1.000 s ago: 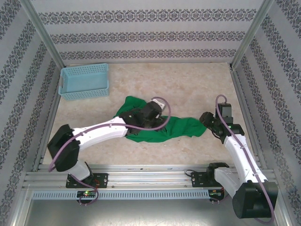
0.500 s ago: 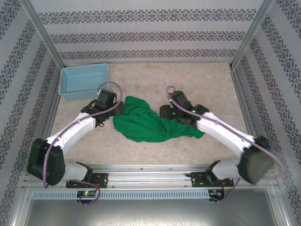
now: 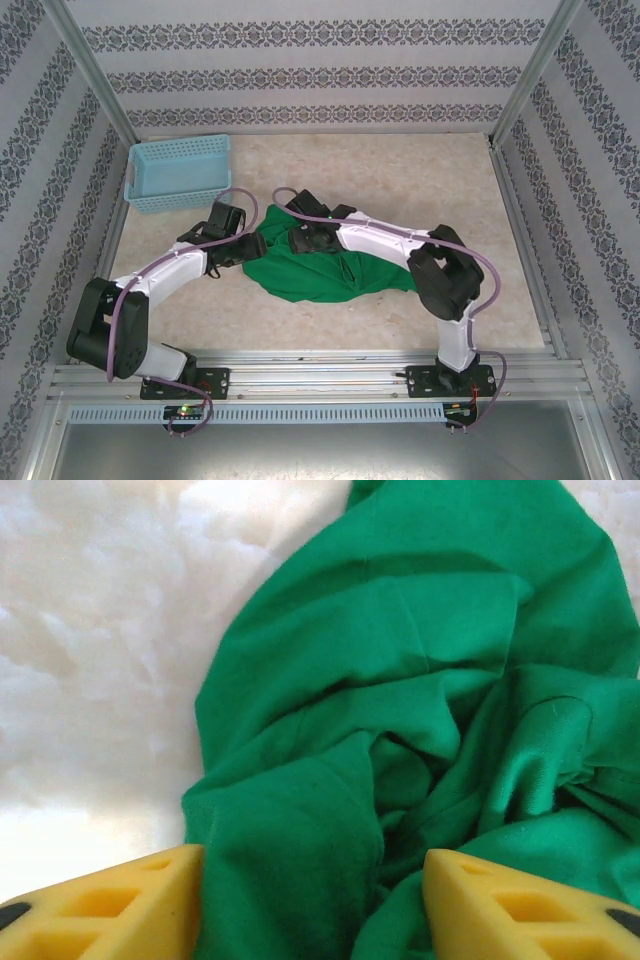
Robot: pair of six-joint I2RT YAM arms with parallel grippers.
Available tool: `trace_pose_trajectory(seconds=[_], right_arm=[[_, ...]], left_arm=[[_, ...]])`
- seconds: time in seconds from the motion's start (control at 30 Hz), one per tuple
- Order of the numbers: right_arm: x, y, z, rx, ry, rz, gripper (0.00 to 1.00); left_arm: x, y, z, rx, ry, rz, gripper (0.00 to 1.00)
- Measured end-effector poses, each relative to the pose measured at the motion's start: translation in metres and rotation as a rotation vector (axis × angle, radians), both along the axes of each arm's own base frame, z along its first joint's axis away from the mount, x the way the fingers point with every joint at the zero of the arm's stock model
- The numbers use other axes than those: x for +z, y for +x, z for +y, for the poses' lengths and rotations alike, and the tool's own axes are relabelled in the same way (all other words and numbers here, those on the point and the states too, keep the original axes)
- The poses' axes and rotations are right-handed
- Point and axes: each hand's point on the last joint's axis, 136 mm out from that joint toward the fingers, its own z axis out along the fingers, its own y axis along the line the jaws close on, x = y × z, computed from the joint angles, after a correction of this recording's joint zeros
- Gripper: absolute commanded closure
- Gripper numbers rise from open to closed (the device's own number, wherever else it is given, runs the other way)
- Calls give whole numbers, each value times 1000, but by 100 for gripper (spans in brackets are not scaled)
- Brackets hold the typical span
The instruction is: Fold the inside-out t-shirt
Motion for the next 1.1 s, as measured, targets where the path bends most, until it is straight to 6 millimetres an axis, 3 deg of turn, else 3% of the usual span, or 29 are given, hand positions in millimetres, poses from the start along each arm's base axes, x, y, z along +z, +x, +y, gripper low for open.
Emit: trace_pose_trajectory(seconds=[0.17,0.33,0.43,0.53,0.6,0.67,0.73,0.8,0.87,0.93,1.0,1.1], right_arm=[[-6,6,4,19,-39,11,100],[24,15,0,18,-42,-44,100],[67,21,-13,1,-4,-109,100],[134,24,-34,-27,74,-227,100],[185,17,-53,-45,148,-327,100],[221,3,-71,-61,220,-409,100],[240,-17,-88,-66,282,-464,100],[233,-37,-103,-74,323,-474,100],[203,-51,-118,-98,321,-442,100],[157,-63,-130,-126,296,-372,100],[100,-82,-143,-158,259,-269,100],[31,-113,-164,-219,199,-125,99]], left_arm=[[2,1,-3,-9,-11,-1,71],[31,20,-4,-10,5,-56,100],[63,36,-3,-2,20,-129,100],[104,43,4,24,34,-237,100],[136,38,10,43,32,-326,100],[171,29,13,47,7,-432,100],[199,16,7,26,-31,-527,100],[205,4,-9,-28,-66,-562,100],[190,-9,-32,-104,-84,-542,100],[153,-24,-62,-198,-75,-470,98],[100,-44,-89,-293,-50,-352,89],[26,-84,-102,-376,-10,-170,76]])
